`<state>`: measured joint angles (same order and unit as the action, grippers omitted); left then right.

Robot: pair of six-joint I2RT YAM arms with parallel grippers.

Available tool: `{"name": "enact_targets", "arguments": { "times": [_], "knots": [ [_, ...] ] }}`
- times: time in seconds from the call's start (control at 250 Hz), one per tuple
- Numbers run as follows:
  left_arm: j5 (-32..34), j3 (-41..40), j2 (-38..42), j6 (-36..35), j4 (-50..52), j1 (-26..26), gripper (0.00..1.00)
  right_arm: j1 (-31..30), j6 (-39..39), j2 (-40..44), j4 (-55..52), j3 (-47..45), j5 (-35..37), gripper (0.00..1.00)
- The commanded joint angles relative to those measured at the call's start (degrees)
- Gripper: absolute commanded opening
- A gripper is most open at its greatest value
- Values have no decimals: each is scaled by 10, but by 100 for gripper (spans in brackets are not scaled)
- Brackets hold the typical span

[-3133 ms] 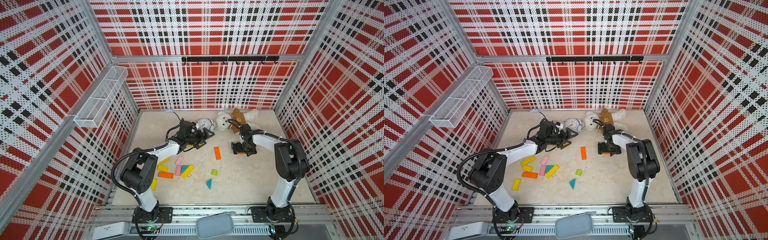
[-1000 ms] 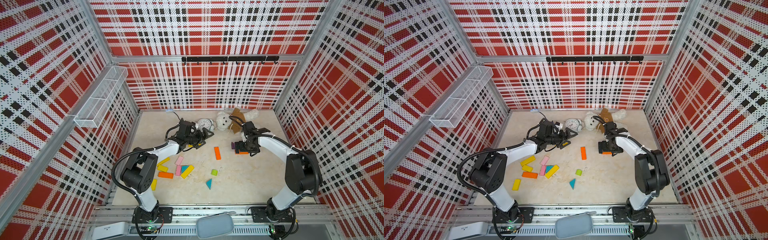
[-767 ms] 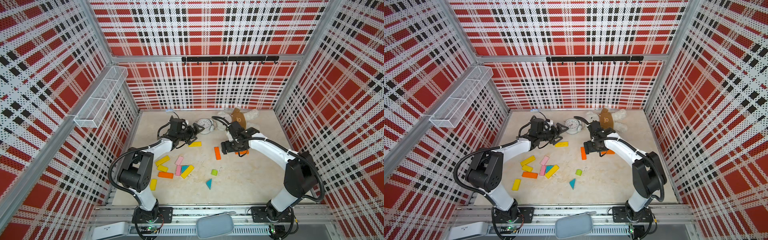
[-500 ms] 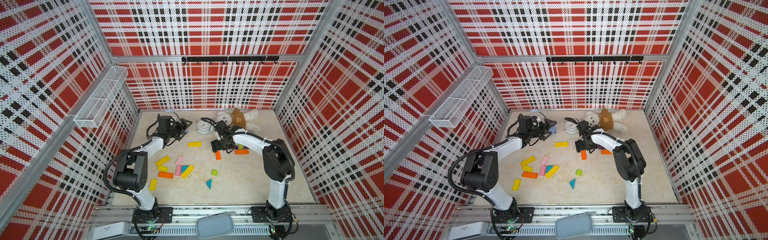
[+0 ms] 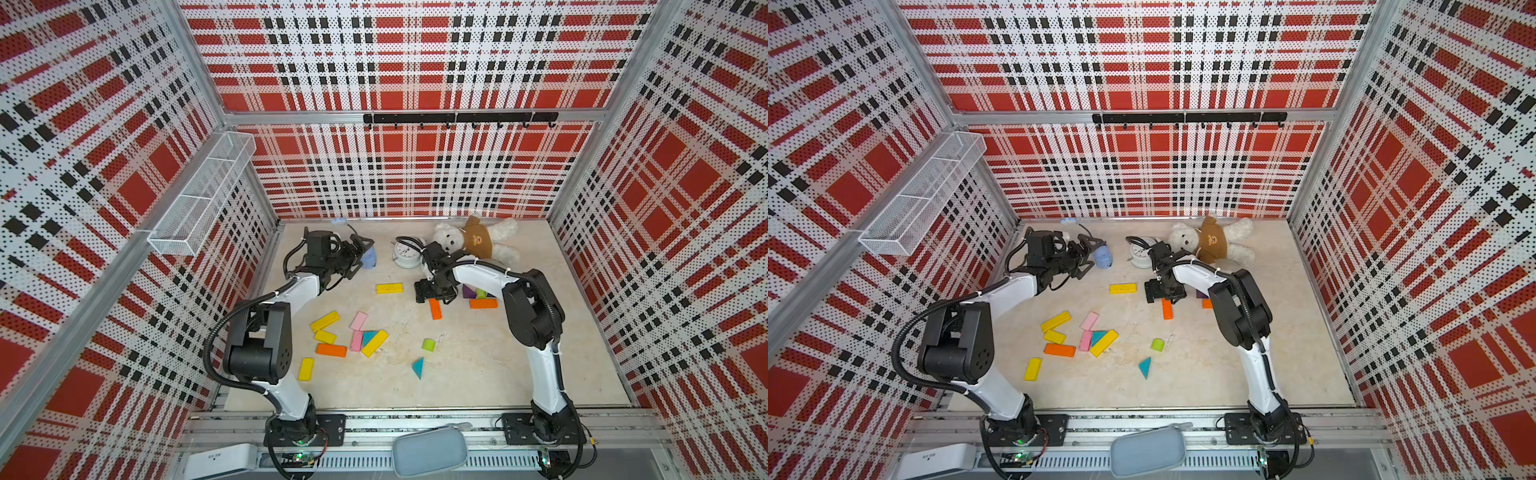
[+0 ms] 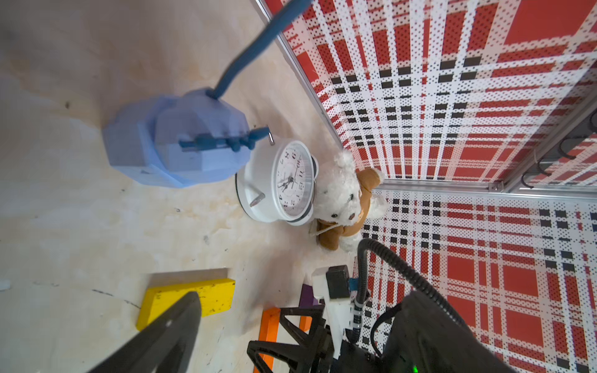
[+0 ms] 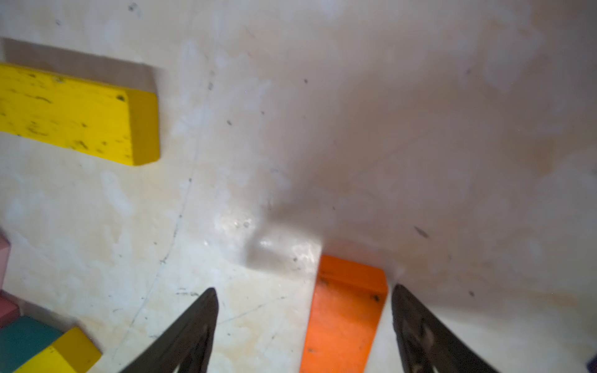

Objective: Assemble a carrot with building blocks
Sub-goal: Pick up the building block from the center of the board.

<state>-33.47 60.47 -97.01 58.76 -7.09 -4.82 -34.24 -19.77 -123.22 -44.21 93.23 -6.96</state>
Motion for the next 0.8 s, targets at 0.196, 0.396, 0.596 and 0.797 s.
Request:
{"name": "enact_targets", "arguments": {
  "times": [0.196,0.396,0.596,0.797],
  "knots": [
    [-2,3,19,8,1,3,100,-49,1,-27,11,36,-45,84],
    [-3,3,16,11,-1,-1,99,-71,2,5,10,-8,-49,84],
    [-4,4,12,8,-2,-15,100,-73,6,29,-14,-9,-40,83],
    [-2,4,15,5,-2,-19,100,-82,9,53,-61,5,4,81]
  ]
}}
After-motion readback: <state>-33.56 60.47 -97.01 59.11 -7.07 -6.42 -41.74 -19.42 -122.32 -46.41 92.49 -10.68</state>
